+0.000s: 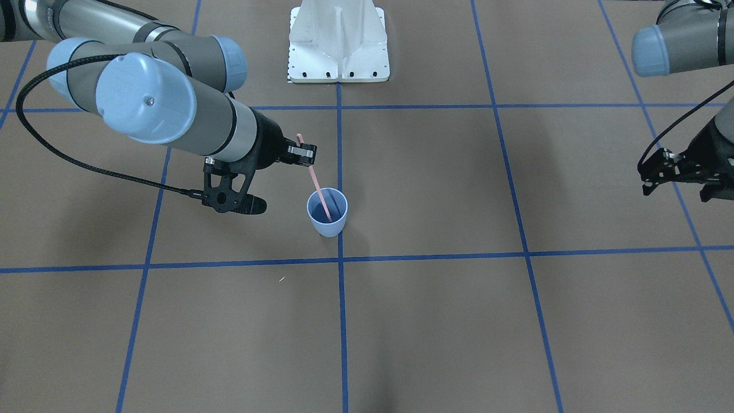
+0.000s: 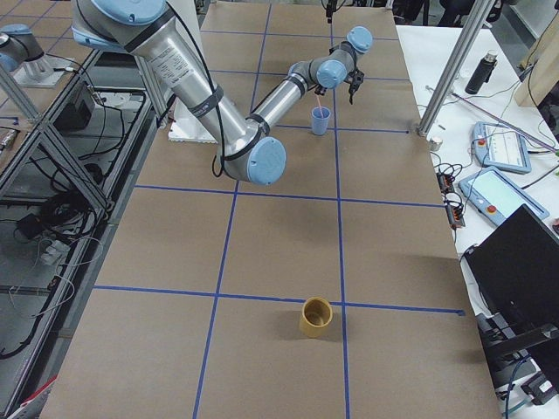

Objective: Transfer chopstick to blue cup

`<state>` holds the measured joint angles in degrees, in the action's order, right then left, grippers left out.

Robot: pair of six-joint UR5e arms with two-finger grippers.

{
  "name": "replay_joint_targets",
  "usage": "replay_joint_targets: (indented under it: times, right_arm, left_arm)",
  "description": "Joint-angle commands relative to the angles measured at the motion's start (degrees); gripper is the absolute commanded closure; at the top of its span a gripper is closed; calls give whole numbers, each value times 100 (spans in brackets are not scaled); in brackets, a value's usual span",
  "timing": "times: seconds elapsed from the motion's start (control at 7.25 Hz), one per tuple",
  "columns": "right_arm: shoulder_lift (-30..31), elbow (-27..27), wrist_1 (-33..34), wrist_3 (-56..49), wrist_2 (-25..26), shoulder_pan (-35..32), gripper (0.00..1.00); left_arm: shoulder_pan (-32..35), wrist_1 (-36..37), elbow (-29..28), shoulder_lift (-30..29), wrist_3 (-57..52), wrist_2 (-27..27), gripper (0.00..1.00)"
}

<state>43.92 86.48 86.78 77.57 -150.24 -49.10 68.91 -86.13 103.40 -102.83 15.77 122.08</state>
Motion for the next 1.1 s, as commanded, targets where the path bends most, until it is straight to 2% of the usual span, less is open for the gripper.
replay_joint_targets:
  times: [0.0,0.28,0.41,0.55,0.69,0.97]
  right_arm:
    - [3,-132,-223,21,3,67,1]
    - [55,8,-258,47,3,59,0]
    - [255,287,-258,47,-6,-81,0]
    - [840,882,-258,-22,12,-369,0]
    - [1342,1244,-258,-232,116,-659,0]
    - [1924,1309,-250,-1117,528,-1012,0]
  left_arm:
    - [0,0,-12,0,5,0,2]
    - [-9,9,-21,0,5,0,2]
    - [0,0,-39,-9,5,0,2]
    - [0,0,-47,-9,5,0,2]
    - [0,0,-82,-9,-4,0,2]
    - [17,0,-109,-35,-4,0,2]
